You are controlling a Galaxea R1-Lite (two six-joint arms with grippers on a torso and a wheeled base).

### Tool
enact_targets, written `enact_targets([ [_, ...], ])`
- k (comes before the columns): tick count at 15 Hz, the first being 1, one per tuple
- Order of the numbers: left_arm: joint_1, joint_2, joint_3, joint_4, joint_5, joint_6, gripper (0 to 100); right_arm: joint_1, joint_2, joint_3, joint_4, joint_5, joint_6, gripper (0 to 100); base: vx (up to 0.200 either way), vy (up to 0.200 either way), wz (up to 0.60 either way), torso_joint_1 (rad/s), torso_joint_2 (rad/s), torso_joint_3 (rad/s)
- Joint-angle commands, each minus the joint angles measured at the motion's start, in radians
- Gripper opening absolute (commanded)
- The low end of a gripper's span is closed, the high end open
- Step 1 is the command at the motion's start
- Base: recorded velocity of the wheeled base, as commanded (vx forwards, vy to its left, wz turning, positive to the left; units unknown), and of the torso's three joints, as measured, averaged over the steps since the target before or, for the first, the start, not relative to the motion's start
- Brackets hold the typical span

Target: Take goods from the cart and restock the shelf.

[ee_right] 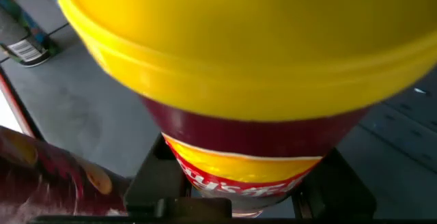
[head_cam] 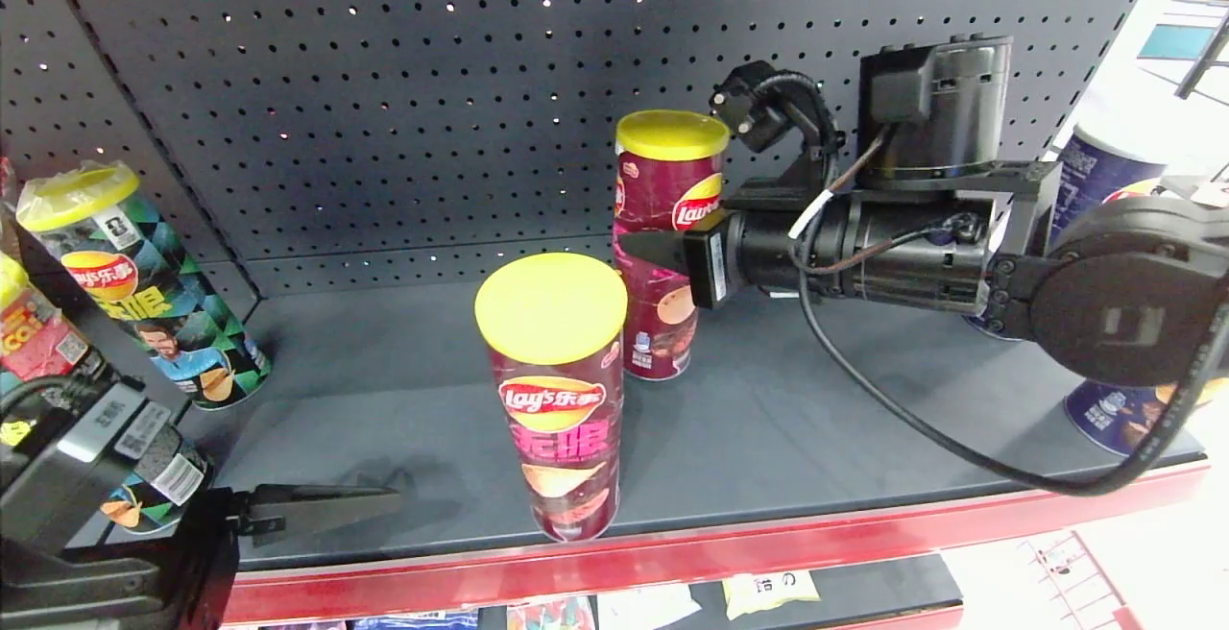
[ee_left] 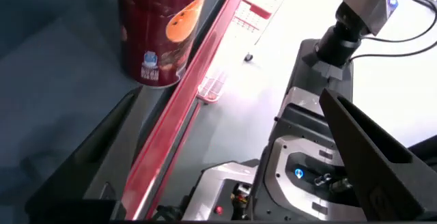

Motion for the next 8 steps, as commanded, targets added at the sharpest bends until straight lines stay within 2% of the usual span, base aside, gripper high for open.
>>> enact_targets([
  [1, 0.028, -0.084, 0.021, 0.000, 0.022, -0.039, 100, 0.017, 0.047, -0.026, 0.000, 0.000, -0.001, 0, 0.000, 0.000, 0.00, 0.000, 0.00, 0.000],
  [3, 0.043, -0.116, 0.029, 0.000, 0.042, -0.077, 100, 0.018, 0.061, -0.046, 0.000, 0.000, -0.001, 0, 0.000, 0.000, 0.00, 0.000, 0.00, 0.000],
  [8, 0.058, -0.128, 0.027, -0.001, 0.083, -0.077, 100, 0.038, 0.107, -0.090, 0.002, -0.001, 0.002, 0, 0.000, 0.000, 0.00, 0.000, 0.00, 0.000],
])
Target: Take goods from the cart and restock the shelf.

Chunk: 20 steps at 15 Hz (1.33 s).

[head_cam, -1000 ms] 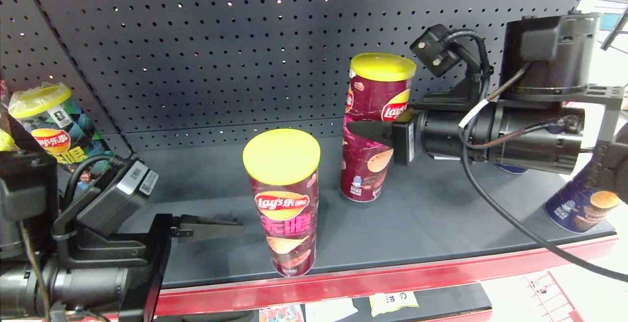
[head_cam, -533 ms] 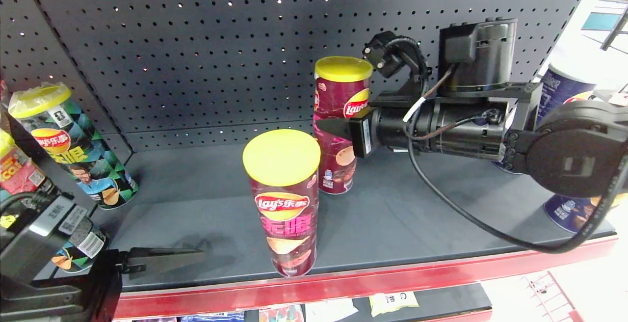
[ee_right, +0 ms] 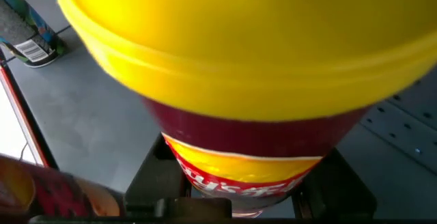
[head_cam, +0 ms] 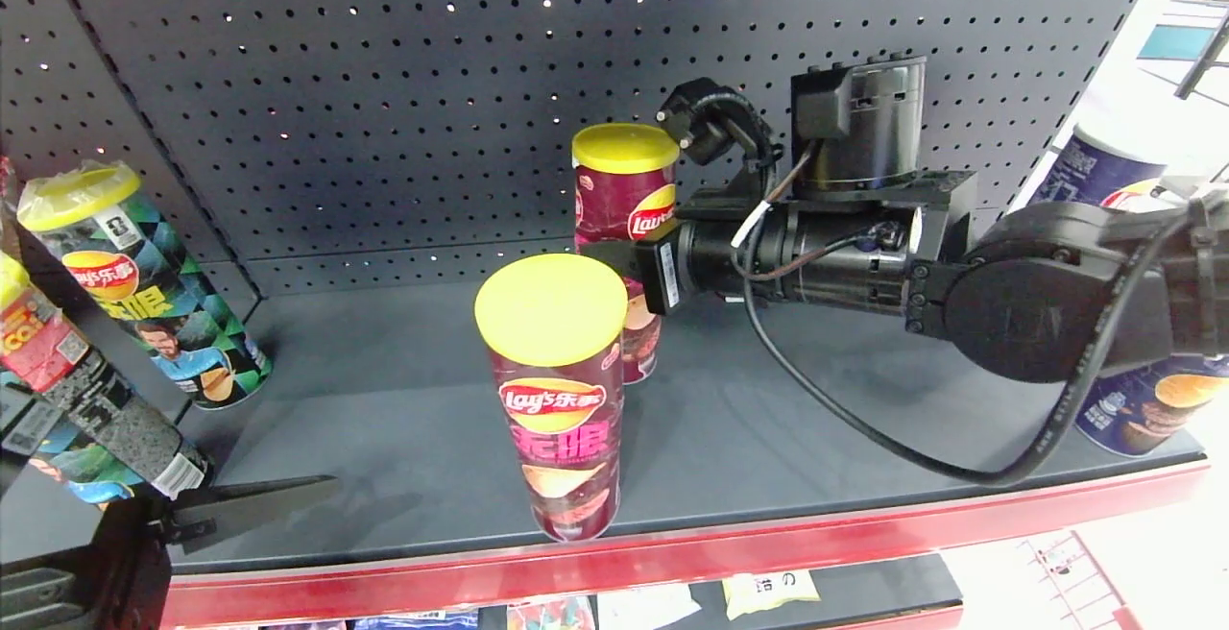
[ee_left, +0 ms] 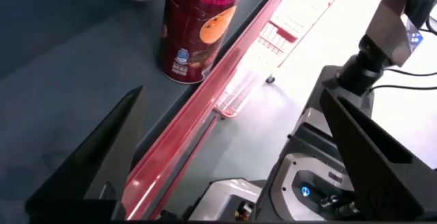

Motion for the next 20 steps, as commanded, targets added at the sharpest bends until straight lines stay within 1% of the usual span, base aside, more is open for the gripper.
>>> enact_targets([
  [1, 0.002, -0.008, -0.006, 0.001, 0.006, 0.000, 100, 0.004, 0.031, -0.021, 0.000, 0.000, 0.001, 0, 0.000, 0.000, 0.00, 0.000, 0.00, 0.000],
  [7, 0.002, -0.016, 0.000, -0.001, 0.011, 0.000, 100, 0.005, 0.046, -0.037, 0.002, 0.000, 0.002, 0, 0.000, 0.000, 0.00, 0.000, 0.00, 0.000],
  [9, 0.002, -0.016, 0.002, 0.001, 0.011, -0.004, 100, 0.007, 0.044, -0.033, 0.002, -0.002, 0.002, 0, 0.000, 0.000, 0.00, 0.000, 0.00, 0.000],
  [10, 0.002, -0.016, 0.002, -0.001, 0.011, -0.004, 100, 0.007, 0.044, -0.033, 0.002, -0.002, 0.002, 100, 0.000, 0.000, 0.00, 0.000, 0.00, 0.000],
  [17, 0.002, -0.013, 0.000, 0.001, 0.011, -0.006, 100, 0.008, 0.011, -0.017, 0.006, -0.005, 0.005, 100, 0.000, 0.000, 0.00, 0.000, 0.00, 0.000],
  [19, 0.002, -0.010, -0.003, 0.001, 0.011, -0.006, 100, 0.008, -0.026, 0.033, 0.005, -0.022, 0.007, 100, 0.000, 0.000, 0.00, 0.000, 0.00, 0.000],
  [20, 0.002, -0.008, -0.007, 0.001, 0.012, -0.004, 100, 0.008, -0.065, 0.085, 0.005, -0.032, 0.019, 100, 0.000, 0.000, 0.00, 0.000, 0.00, 0.000],
])
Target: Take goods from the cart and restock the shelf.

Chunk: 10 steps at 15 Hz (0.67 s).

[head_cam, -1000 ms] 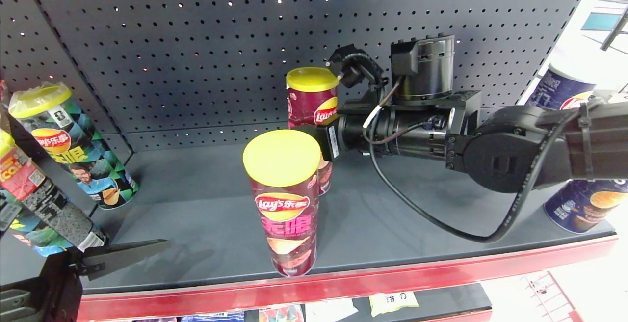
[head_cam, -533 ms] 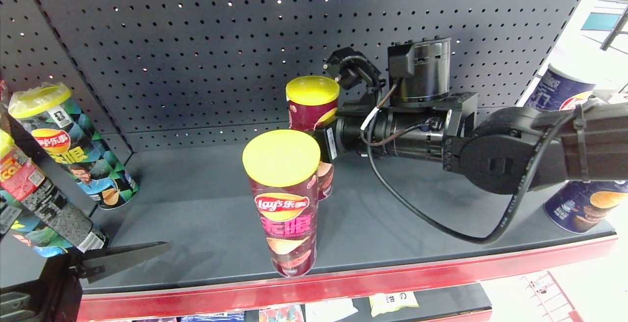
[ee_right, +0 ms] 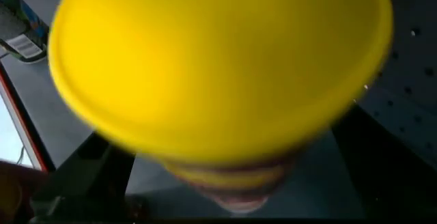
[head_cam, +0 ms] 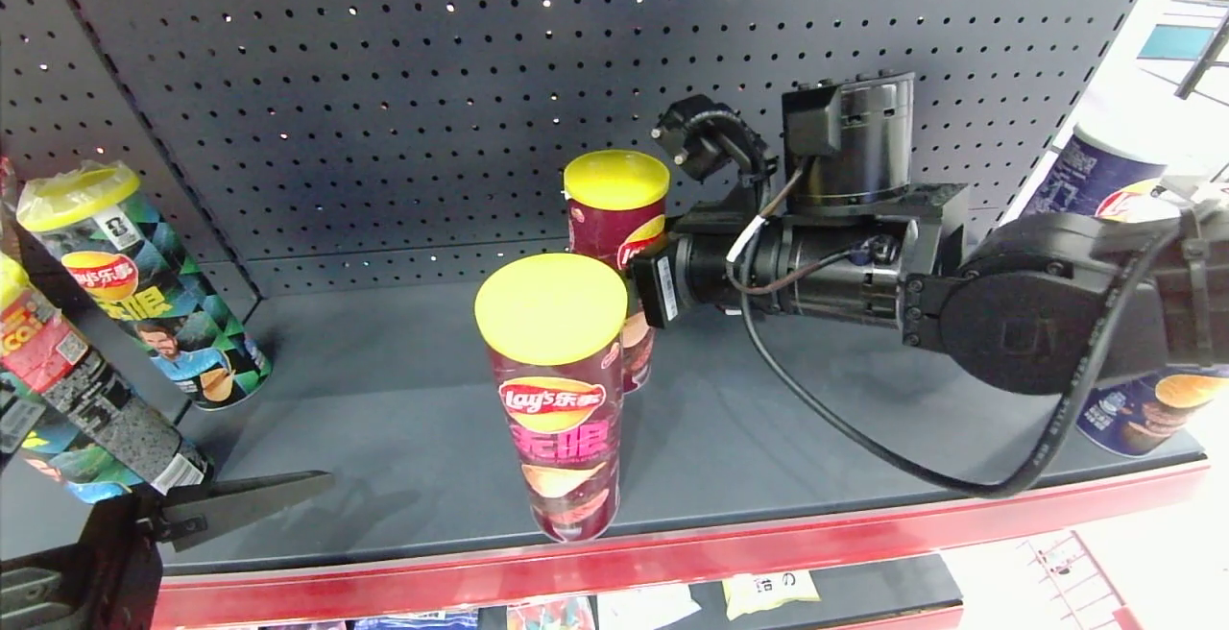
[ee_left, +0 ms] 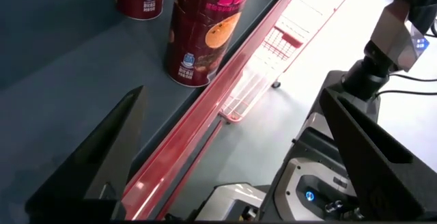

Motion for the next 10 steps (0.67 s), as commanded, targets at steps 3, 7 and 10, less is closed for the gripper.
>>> enact_targets([
  [3, 0.000, 0.010, -0.005, -0.002, 0.011, 0.000, 100, -0.001, -0.112, 0.108, -0.001, -0.007, 0.012, 100, 0.000, 0.000, 0.00, 0.000, 0.00, 0.000],
  [7, 0.000, 0.035, -0.024, -0.002, 0.069, 0.000, 100, -0.004, -0.201, 0.223, -0.002, -0.010, 0.026, 100, 0.000, 0.000, 0.00, 0.000, 0.00, 0.000],
  [10, 0.000, 0.086, -0.053, -0.002, 0.127, 0.007, 100, -0.035, -0.307, 0.337, -0.001, -0.084, 0.046, 100, 0.000, 0.000, 0.00, 0.000, 0.00, 0.000],
])
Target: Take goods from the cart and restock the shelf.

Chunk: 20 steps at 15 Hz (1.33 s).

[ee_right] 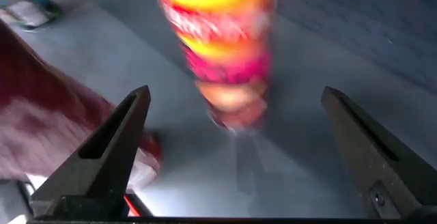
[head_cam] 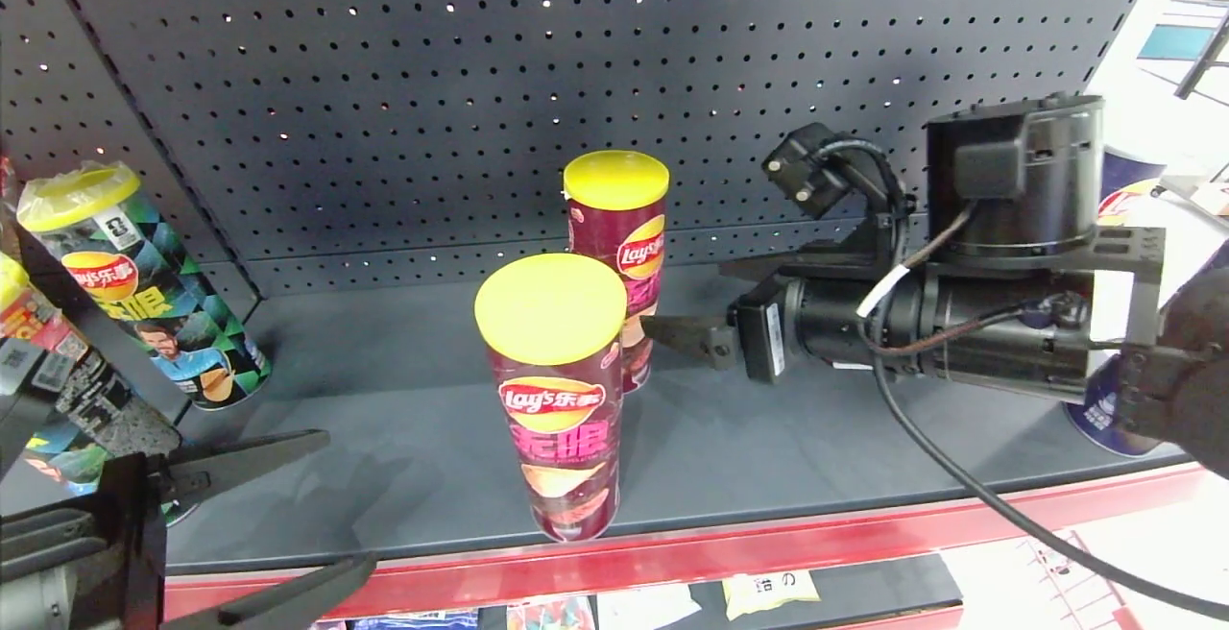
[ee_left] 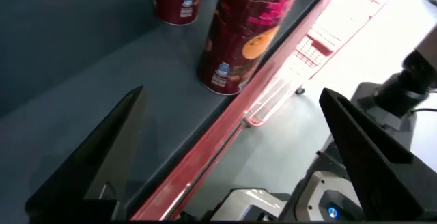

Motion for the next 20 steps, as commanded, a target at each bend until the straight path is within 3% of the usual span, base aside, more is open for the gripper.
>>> enact_targets([
  [1, 0.000, 0.046, -0.017, 0.000, 0.007, 0.007, 100, -0.021, -0.113, 0.081, 0.000, -0.015, 0.006, 100, 0.000, 0.000, 0.00, 0.000, 0.00, 0.000],
  [3, 0.000, 0.083, -0.037, 0.000, 0.036, 0.037, 100, -0.021, -0.183, 0.146, 0.004, -0.016, 0.005, 100, 0.000, 0.000, 0.00, 0.000, 0.00, 0.000],
  [5, 0.000, 0.146, -0.067, 0.000, 0.071, 0.094, 100, -0.020, -0.286, 0.239, 0.006, -0.018, 0.005, 100, 0.000, 0.000, 0.00, 0.000, 0.00, 0.000],
  [8, 0.002, 0.208, -0.083, 0.000, 0.154, 0.212, 100, -0.020, -0.358, 0.297, 0.006, -0.016, 0.005, 100, 0.000, 0.000, 0.00, 0.000, 0.00, 0.000],
  [9, 0.000, 0.261, -0.092, 0.000, 0.211, 0.295, 100, -0.021, -0.409, 0.322, 0.021, -0.016, 0.003, 100, 0.000, 0.000, 0.00, 0.000, 0.00, 0.000],
  [13, -0.006, 0.337, -0.136, 0.000, 0.206, 0.307, 100, -0.020, -0.478, 0.322, 0.107, -0.008, 0.003, 100, 0.000, 0.000, 0.00, 0.000, 0.00, 0.000],
  [18, -0.104, 0.403, -0.153, 0.000, 0.203, 0.309, 100, -0.020, -0.562, 0.359, 0.116, -0.013, 0.003, 100, 0.000, 0.000, 0.00, 0.000, 0.00, 0.000],
  [20, -0.115, 0.423, -0.153, 0.000, 0.203, 0.312, 100, -0.023, -0.580, 0.365, 0.118, -0.016, 0.003, 100, 0.000, 0.000, 0.00, 0.000, 0.00, 0.000],
])
